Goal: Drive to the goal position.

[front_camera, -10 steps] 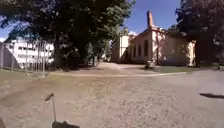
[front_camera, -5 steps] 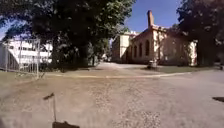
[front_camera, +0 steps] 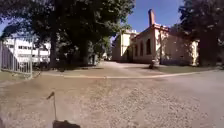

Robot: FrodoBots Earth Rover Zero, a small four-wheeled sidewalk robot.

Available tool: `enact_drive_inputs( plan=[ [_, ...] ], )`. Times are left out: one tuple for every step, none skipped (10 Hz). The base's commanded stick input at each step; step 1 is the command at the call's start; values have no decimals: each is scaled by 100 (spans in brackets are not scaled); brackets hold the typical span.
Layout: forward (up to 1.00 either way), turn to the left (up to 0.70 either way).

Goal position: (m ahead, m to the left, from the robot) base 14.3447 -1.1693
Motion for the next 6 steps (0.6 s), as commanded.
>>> enact_drive_inputs(
  plan=[
    [60, 0],
    [60, 0],
    [60, 0],
    [60, 0],
    [60, 0],
    [60, 0]
  ],
)
